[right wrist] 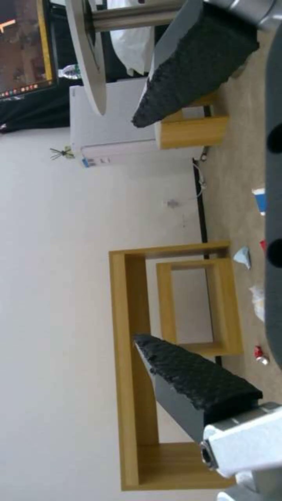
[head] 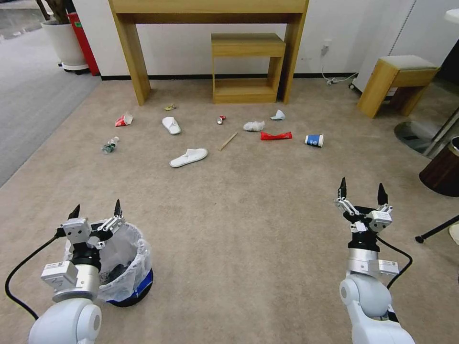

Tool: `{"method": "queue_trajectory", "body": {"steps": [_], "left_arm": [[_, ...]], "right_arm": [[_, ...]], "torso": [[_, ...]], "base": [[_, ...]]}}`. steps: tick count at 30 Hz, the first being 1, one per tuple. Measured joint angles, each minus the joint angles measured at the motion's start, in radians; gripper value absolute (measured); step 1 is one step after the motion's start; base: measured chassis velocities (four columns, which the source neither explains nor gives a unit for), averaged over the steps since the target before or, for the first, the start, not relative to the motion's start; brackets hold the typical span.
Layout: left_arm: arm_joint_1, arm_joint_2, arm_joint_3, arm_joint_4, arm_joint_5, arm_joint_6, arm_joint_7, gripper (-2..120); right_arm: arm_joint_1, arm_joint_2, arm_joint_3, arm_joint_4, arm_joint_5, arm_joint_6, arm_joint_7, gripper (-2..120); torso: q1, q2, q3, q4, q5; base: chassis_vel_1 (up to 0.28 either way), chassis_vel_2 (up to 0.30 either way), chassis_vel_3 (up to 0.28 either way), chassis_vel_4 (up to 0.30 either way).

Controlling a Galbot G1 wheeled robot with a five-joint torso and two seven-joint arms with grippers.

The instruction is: Pick up the trash bin and place the garbage on the floor into it.

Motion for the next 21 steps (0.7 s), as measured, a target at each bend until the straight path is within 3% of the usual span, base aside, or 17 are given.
{"method": "queue_trajectory", "body": {"steps": [21], "left_arm": [[0.0, 0.005, -0.002, -0.003, -0.007, 0.002, -0.002, 100]], "right_arm": [[-0.005, 0.0, 0.002, -0.006, 0.004, 0.006, -0.002, 100]], "torso": [[0.0, 0.0, 0.0, 0.0, 0.0]], "base": [[0.0, 0.0, 0.0, 0.0]]}}
